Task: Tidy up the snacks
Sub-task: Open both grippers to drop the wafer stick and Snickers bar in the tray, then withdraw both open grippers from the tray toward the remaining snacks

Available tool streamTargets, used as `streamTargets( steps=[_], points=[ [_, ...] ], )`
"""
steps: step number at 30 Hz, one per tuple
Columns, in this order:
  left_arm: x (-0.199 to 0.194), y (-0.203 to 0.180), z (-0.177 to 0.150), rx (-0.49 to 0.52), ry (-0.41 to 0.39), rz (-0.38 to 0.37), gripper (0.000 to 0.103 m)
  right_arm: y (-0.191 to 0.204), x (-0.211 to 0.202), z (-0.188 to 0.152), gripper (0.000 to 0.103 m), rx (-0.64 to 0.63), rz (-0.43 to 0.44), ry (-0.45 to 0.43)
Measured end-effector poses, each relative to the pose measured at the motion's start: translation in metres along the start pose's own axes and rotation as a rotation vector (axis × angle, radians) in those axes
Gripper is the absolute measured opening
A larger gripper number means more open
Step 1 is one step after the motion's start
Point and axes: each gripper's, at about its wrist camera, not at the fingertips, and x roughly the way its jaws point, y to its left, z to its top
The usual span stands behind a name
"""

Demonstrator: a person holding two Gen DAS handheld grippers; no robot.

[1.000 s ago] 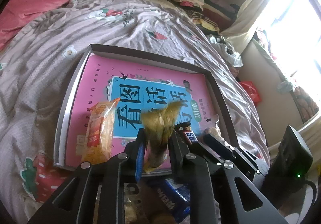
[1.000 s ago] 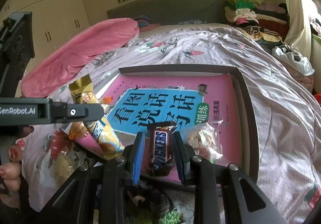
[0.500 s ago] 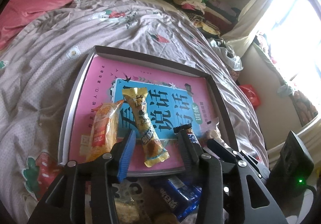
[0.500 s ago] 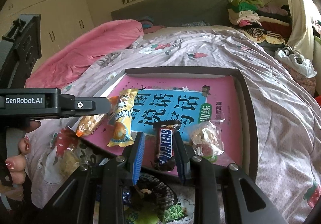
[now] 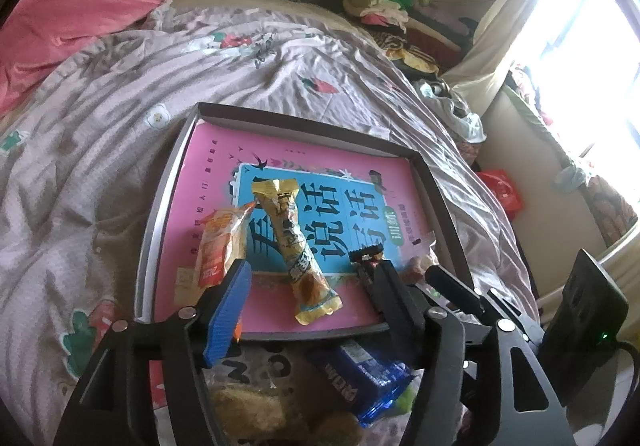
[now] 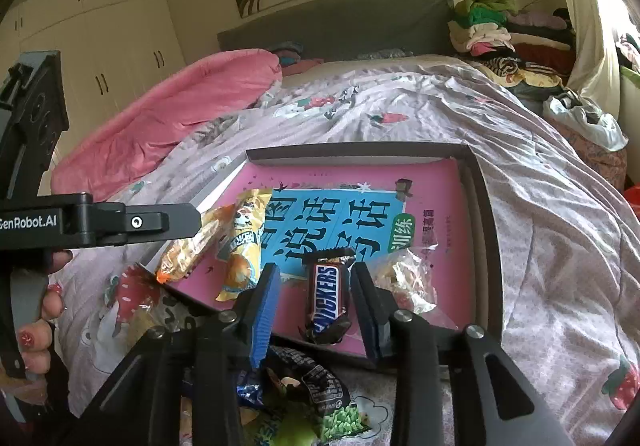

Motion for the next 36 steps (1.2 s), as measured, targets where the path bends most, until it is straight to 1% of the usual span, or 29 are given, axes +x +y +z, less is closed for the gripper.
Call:
streamTargets(
  steps=[2,12,16,21,25,36],
  points=[
    [-0.002,0.001,-0.002,0.001,-0.001,0.006,0.070,0.000,-0.001,0.000,0.043,0.000,-0.002,-0.003],
    [-0.009,0.005,-0.005,-0.005,-0.001,0.015,0.072,-0.003,-0.006,0.001,0.047,0.016,-0.010,-0.022],
    [-0.013,0.008,-0.006,-0.007,-0.006,0.019,0.072,-0.004,-0.008,0.002,0.050,0.021,-0.011,-0.030],
    [-0.020,0.012,-0.008,-0.011,-0.013,0.022,0.072,-0.006,-0.012,0.003,0.051,0.025,-0.015,-0.046],
    [-0.024,0.015,-0.010,-0.016,-0.015,0.027,0.073,-0.007,-0.016,0.003,0.055,0.033,-0.016,-0.056],
    [-0.035,0.019,-0.012,-0.018,-0.029,0.022,0.075,-0.008,-0.026,0.002,0.056,0.040,-0.032,-0.073]
  ],
)
